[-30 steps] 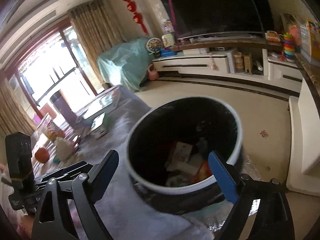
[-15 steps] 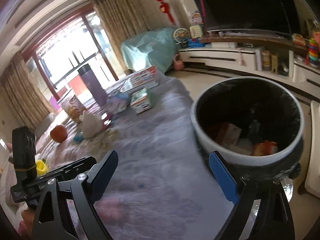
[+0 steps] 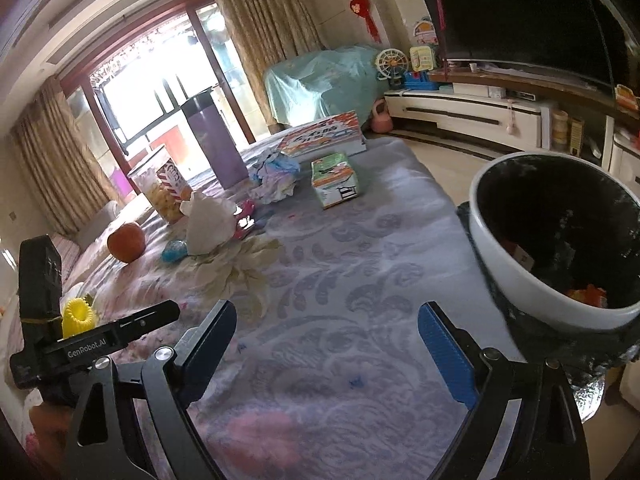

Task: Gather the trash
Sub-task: 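Move both open tools back over the table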

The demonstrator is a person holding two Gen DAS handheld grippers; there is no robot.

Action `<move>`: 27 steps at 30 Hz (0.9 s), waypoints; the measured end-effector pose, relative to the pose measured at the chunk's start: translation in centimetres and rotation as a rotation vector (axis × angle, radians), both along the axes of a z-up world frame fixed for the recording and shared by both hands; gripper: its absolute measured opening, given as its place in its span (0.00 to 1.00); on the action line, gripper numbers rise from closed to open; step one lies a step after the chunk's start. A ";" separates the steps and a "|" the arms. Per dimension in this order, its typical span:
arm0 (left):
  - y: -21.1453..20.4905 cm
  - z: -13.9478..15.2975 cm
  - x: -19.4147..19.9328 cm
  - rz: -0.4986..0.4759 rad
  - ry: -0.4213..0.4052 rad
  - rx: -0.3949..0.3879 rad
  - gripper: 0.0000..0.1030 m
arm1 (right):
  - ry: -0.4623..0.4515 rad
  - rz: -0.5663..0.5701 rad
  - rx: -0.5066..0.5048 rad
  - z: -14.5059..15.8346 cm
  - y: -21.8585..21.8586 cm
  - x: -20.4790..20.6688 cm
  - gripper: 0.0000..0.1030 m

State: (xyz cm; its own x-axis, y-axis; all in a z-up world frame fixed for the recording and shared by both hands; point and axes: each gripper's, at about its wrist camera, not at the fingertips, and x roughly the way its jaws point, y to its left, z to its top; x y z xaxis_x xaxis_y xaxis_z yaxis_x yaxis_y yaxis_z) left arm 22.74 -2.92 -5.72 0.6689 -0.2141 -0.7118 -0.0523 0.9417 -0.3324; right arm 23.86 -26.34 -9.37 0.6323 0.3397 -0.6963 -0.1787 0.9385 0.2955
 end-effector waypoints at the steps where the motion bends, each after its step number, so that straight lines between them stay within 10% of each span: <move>1: 0.2 -0.1 0.1 0.003 0.001 0.001 0.56 | 0.002 0.006 -0.002 -0.1 0.3 0.2 0.91; 14: 4.5 -0.7 3.3 0.023 0.018 0.062 0.62 | 0.039 0.065 0.049 -1.2 3.6 2.6 0.91; 27: 8.9 -1.5 10.5 -0.178 0.018 0.242 0.76 | 0.064 0.158 0.125 -1.7 9.3 7.6 0.91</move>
